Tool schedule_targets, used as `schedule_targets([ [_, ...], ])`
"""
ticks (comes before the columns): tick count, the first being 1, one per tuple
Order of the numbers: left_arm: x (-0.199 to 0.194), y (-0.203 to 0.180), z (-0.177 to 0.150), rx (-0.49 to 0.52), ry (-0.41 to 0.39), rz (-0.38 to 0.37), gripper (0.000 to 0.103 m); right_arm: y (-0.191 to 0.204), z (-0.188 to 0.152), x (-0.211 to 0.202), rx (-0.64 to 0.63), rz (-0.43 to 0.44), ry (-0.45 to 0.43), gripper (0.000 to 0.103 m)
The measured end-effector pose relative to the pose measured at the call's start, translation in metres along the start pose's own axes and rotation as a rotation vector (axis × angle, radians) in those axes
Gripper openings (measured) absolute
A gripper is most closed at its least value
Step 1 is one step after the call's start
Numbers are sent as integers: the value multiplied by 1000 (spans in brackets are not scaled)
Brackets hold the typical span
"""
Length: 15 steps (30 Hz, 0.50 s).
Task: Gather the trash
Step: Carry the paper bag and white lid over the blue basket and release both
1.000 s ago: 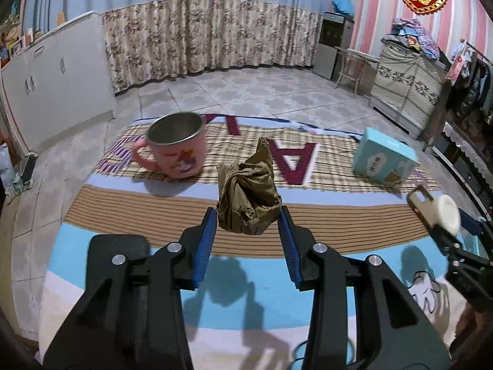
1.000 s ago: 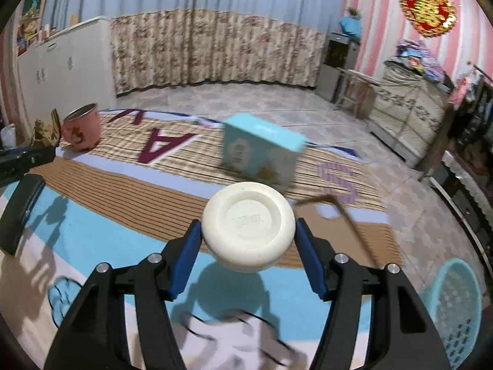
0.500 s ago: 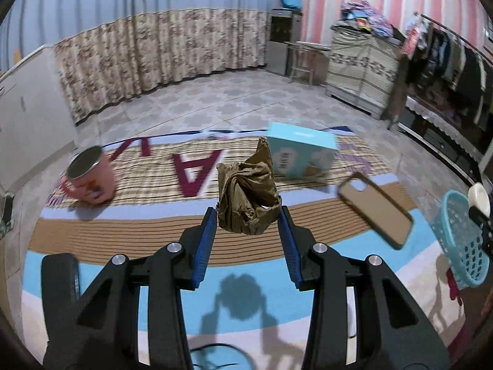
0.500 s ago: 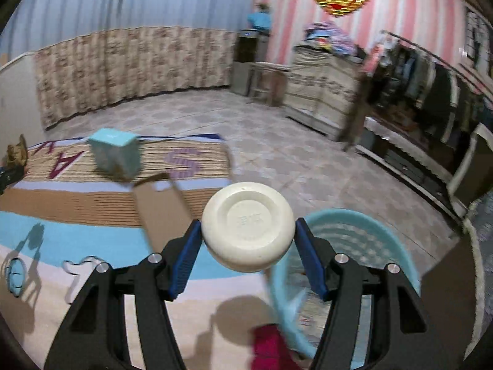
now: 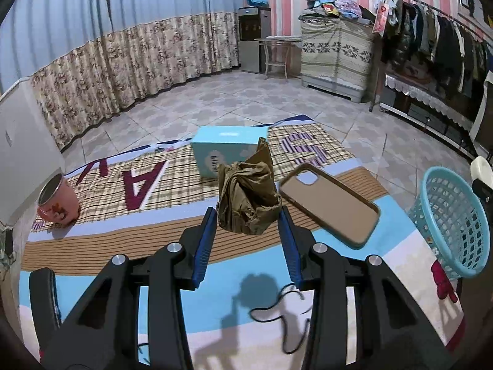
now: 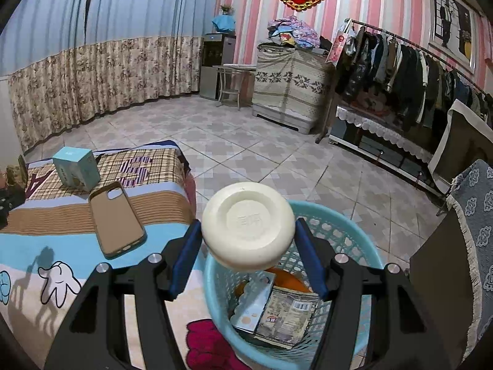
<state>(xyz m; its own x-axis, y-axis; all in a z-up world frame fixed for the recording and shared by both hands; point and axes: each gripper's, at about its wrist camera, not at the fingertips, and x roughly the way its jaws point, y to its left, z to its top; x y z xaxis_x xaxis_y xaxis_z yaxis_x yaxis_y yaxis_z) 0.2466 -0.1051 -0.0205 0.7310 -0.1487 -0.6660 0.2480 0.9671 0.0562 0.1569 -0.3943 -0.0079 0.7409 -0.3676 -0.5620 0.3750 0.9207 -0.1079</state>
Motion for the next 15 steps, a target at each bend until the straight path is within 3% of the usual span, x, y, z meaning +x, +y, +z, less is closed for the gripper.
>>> schedule_targets([
  [10,4,-59,-1,68,-1,-22,40,-35,-3,-6,27,-64,-12,61],
  [15,5,-84,-1,66,4,-72,40,-55,-4,-9,45,-87,-7,61],
])
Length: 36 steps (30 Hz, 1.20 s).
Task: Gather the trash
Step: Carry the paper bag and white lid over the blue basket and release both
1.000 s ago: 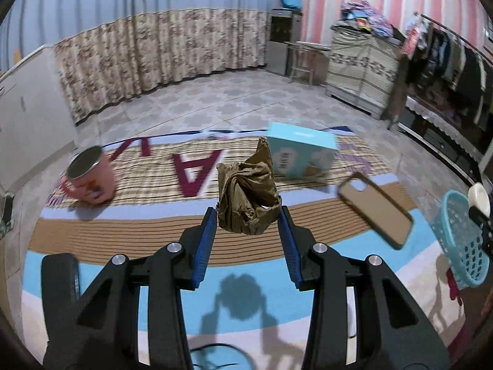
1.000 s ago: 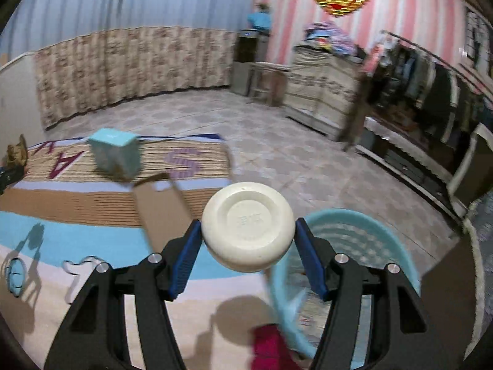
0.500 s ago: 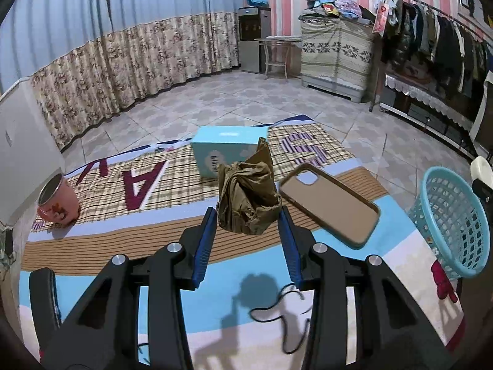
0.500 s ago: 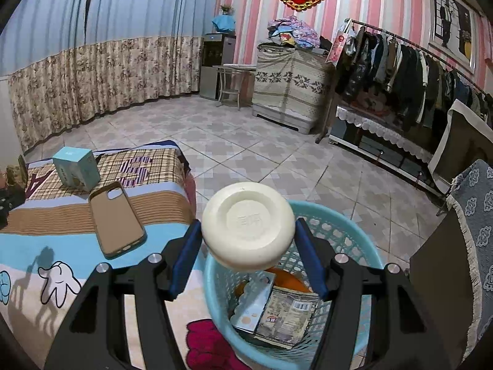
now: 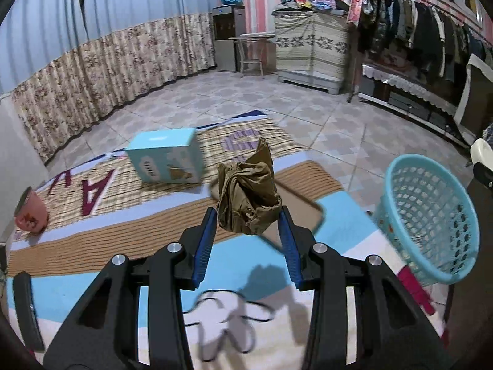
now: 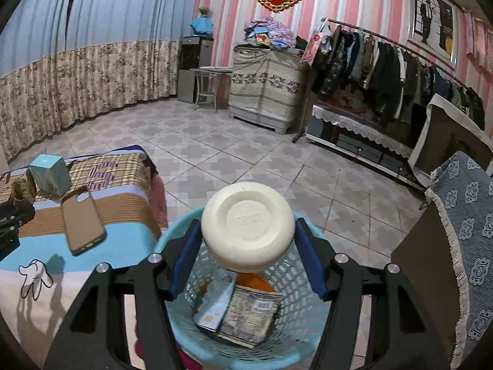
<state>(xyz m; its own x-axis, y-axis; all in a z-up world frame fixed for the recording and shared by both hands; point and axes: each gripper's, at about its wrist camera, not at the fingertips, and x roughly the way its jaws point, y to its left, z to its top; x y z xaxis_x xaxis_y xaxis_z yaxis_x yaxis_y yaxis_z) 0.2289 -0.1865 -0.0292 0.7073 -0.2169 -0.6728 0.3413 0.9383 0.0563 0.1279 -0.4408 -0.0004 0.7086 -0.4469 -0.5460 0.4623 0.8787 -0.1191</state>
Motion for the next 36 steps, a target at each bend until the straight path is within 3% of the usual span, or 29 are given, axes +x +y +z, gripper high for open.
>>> schedule_targets([
  [10,8,-53,8,46,-10,-69,40,-28,3,8,30,33,2,61],
  [12,11,-61,10,42,-8,-81,40,-33,4,11,31,77,-1,61],
  [17,19,-91,15,5,-5,-174,40,-49,-1,20,4,82,19,61],
  [29,33,-186,1,145,15,-237,41,-103,-28,54,71,65,92,61],
  [33,34,-202,-4,193,20,-237,45,-109,-37,63,90,76,109,61],
  [36,31,-207,-6,207,10,-229,58,-105,-41,67,82,80,116,61],
])
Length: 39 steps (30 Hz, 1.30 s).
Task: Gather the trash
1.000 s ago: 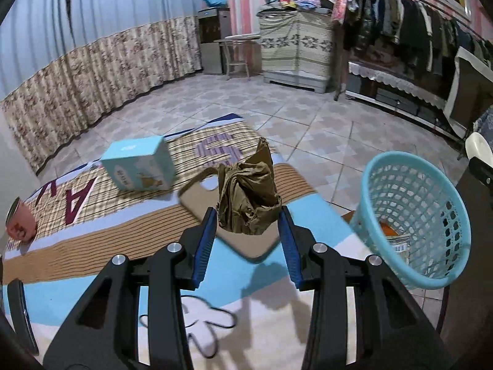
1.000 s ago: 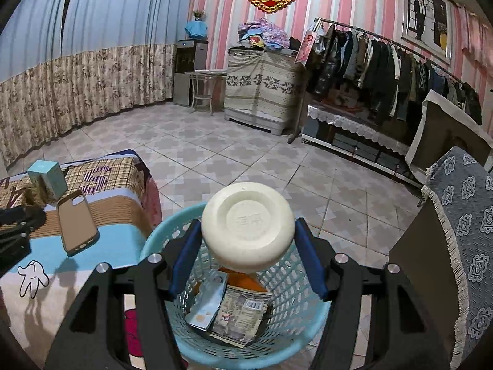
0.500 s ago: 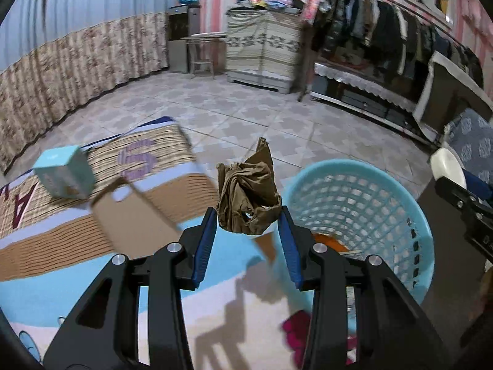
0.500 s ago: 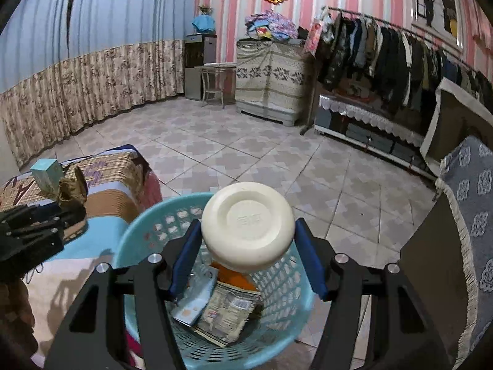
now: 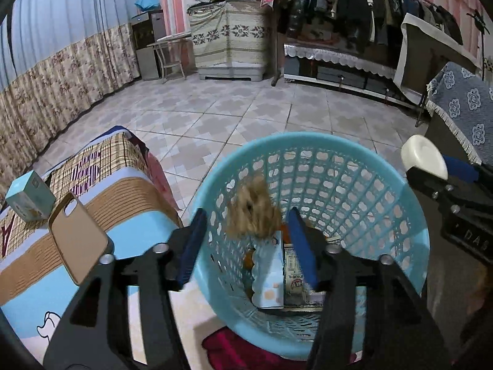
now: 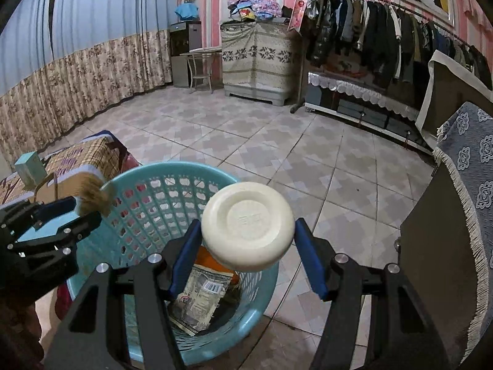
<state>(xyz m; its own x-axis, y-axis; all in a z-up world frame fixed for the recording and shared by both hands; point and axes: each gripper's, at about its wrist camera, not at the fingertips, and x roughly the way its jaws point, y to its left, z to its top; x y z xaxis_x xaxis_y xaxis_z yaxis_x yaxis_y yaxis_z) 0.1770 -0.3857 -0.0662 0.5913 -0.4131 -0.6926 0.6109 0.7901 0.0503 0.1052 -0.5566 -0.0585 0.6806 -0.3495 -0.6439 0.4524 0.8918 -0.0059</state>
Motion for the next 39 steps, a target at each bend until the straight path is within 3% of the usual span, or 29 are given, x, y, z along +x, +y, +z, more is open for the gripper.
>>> schedule_targets([
  [5,-7,4,3,-9,-26,44,84,5,-5,2,-15,-5,2,61],
  [13,-23,35,3,-51,-52,103,97,17,-4,2,-29,5,-5,61],
  [22,-33,62,2,-88,-64,139,97,35,1,2,-12,11,-44,61],
  [24,-36,66,2,-97,-71,134,97,37,2,1,-6,2,-55,68],
  [25,-38,68,2,-101,-77,136,97,37,3,-1,-6,-7,-62,77],
  [29,-48,73,1,-94,-101,145,97,39,8,-10,-8,-18,-85,88],
  [32,-60,81,-3,-108,-121,157,97,42,10,-18,-15,-17,-91,91],
  [34,-67,87,-7,-131,-131,162,98,46,11,-26,-21,-18,-98,98],
  [39,-92,99,-26,-157,-135,209,98,64,7,-58,-31,-10,-138,98],
])
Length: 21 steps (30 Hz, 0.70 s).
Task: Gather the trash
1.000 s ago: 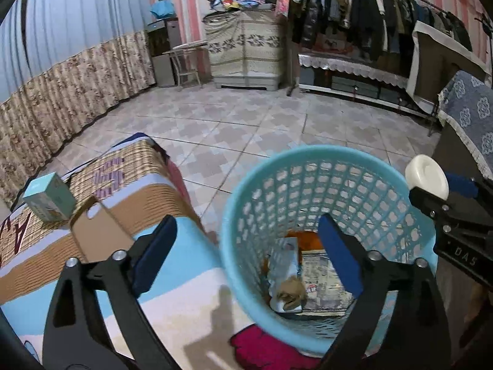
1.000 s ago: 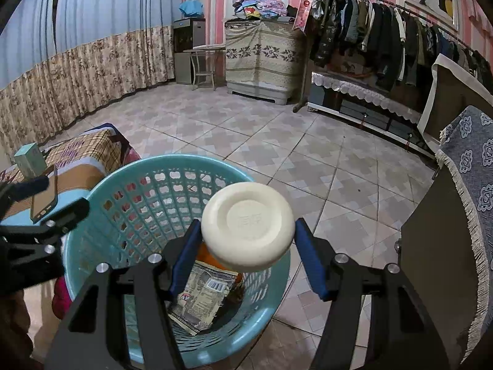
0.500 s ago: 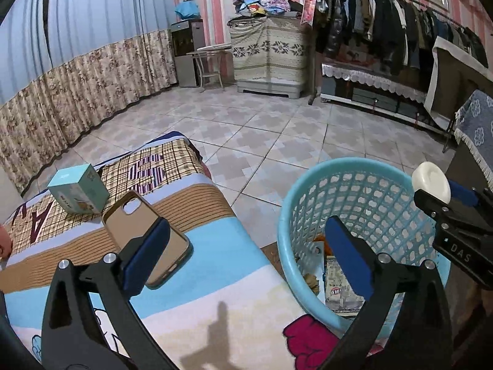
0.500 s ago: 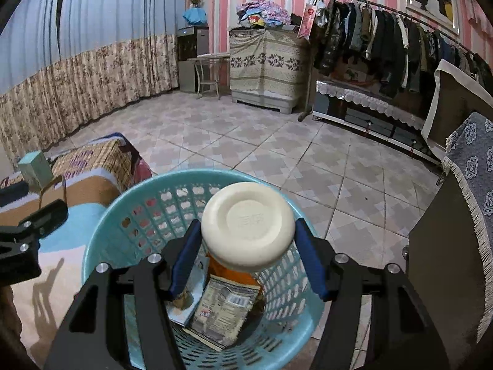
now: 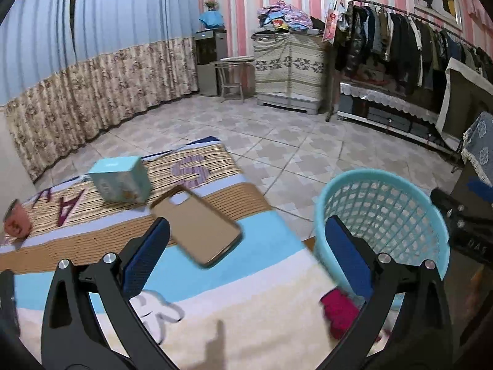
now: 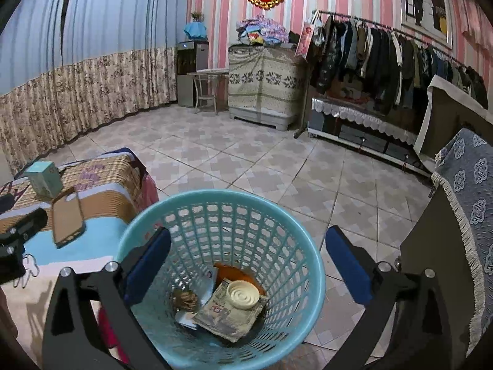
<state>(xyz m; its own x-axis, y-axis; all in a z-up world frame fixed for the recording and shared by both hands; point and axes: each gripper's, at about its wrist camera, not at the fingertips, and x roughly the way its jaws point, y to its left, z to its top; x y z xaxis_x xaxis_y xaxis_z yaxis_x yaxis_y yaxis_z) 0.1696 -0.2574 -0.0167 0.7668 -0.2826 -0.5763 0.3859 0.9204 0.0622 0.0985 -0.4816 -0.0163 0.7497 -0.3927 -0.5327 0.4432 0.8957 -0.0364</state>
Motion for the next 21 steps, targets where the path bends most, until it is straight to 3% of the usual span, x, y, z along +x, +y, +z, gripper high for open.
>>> schedule_targets([
  [3,-27,11,-7,10,-46,30,98,12,-3,-20,5,34,-13,98],
  [7,-69,34,-24,-57,-95,27,98,32,-10,-47,2,96,-40,98],
  [15,-122,69,-81,-79,-93,111,98,91,-49,-96,-30,228,-63,98],
  [21,-155,88,-105,-111,-114,152,98,118,-72,-129,-103,249,-90,98],
])
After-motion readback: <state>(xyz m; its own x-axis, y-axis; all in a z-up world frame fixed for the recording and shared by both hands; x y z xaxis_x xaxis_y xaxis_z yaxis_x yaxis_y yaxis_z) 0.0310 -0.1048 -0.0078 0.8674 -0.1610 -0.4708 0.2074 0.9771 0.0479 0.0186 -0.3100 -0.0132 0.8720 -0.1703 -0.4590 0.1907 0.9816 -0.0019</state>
